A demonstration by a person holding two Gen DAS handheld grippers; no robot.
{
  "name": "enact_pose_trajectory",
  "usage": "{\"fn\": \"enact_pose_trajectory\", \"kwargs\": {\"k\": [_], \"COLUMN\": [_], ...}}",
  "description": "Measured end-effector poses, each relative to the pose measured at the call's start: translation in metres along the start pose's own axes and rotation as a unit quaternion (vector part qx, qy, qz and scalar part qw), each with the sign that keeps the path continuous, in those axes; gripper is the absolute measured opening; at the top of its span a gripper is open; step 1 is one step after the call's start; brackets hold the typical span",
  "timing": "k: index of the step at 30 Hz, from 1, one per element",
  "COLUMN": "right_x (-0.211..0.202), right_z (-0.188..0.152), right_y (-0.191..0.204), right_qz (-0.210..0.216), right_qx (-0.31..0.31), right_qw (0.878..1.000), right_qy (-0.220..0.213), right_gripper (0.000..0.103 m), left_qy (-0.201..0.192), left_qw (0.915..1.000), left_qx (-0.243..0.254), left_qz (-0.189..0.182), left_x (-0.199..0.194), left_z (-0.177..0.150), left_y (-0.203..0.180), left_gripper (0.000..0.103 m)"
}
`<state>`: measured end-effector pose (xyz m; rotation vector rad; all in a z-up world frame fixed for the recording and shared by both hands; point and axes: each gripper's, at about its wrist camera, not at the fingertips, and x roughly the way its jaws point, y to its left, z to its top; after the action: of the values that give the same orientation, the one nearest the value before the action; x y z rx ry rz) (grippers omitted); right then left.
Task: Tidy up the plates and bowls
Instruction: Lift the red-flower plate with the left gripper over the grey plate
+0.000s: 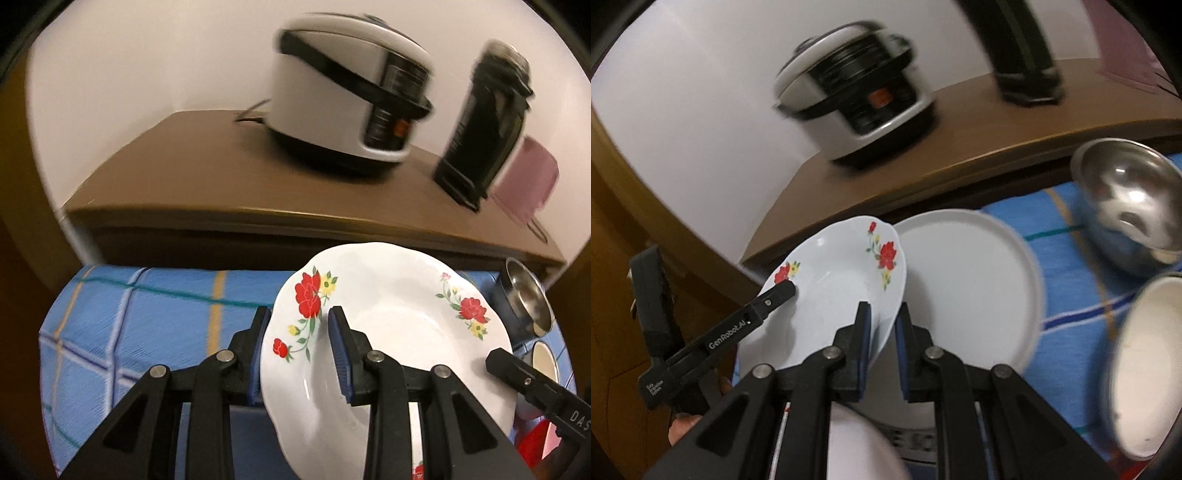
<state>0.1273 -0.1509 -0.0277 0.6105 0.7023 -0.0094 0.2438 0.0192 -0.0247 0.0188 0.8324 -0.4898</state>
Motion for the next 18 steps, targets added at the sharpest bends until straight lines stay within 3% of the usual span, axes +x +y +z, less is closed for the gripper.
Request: {"fn": "enact_pose_trajectory", "kwargs": {"k": [8,18], "right_x": [-0.017,-0.005], "right_z": [0.004,-0.004], "right_y": [-0.049,-0.053], "right_qz": [-0.025,-0.054], "right_qx": [0.047,0.039], "right_qw": [0.998,0.998], "right_qy": [-0.014,0.004], "right_gripper": [0.013,0.014], "left_qy": [0.037,0.067], "left_qw": [0.9975,0.9958], "left_qx": [0.058,0.062], "left_qz": [-0.013,-0.001], "left_x": [0.029,0.050], "left_z": [0.002,-0.004], "left_y": [-0.038,-0.035], "left_gripper": [0.035,0.037]}}
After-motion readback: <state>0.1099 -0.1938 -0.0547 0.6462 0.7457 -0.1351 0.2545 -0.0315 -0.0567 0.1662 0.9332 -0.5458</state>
